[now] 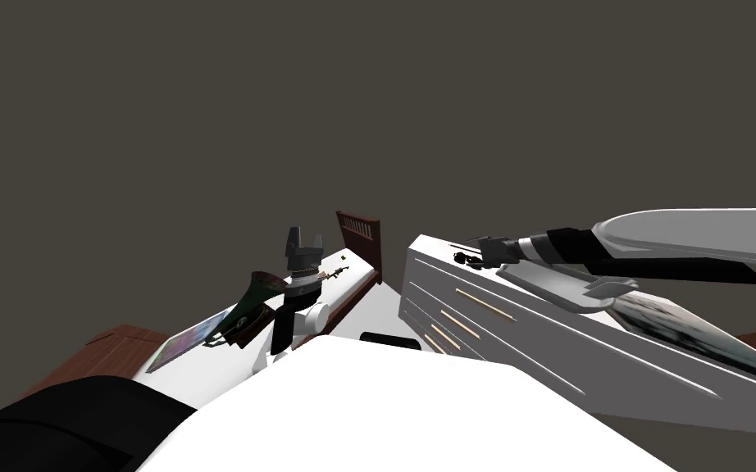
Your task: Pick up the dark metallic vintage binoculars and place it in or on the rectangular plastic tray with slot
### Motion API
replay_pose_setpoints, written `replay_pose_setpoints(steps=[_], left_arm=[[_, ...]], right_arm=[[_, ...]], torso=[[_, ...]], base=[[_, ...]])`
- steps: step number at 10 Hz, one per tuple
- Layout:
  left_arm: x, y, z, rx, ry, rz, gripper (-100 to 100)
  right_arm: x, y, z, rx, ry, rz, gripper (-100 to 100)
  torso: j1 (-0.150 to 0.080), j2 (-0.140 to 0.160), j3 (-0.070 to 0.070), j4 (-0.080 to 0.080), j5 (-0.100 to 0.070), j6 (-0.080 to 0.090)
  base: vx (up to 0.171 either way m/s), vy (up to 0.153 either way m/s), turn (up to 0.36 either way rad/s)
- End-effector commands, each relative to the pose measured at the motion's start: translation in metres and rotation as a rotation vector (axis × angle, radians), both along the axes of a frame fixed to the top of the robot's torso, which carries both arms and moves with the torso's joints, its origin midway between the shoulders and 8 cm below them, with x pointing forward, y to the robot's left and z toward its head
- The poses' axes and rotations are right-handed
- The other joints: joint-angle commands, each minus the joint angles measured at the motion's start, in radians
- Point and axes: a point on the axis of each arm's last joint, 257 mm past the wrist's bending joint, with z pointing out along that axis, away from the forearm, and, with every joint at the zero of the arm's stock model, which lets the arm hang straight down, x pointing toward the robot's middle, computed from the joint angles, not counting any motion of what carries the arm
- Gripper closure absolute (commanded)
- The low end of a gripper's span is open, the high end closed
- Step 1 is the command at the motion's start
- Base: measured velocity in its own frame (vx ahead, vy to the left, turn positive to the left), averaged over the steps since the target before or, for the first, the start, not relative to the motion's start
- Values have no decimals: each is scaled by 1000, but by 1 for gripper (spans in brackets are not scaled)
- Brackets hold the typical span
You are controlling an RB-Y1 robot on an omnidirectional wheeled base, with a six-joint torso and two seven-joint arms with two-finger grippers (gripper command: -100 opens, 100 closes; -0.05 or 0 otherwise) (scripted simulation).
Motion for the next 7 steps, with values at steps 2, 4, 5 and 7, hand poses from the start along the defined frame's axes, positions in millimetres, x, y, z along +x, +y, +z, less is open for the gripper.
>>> replay_pose_setpoints(steps=[2,4,5,7], left_arm=[[0,0,0,0,0,0,0],[0,0,0,0,0,0,0],[0,0,0,0,0,0,0],[0,0,0,0,0,0,0]], right_arm=[[-5,-11,-13,-51,31,5,-100],[-8,-12,-19,-58,43,5,-100],[-9,-12,-20,-60,44,5,0],[-11,-18,-27,-58,46,-5,-100]], torso=[[1,2,1,0,0,0],[1,7,4,2,0,0],[1,8,5,2,0,0],[3,7,4,2,0,0]], base=[[81,4,1],[20,1,2],[0,0,0],[38,39,80]])
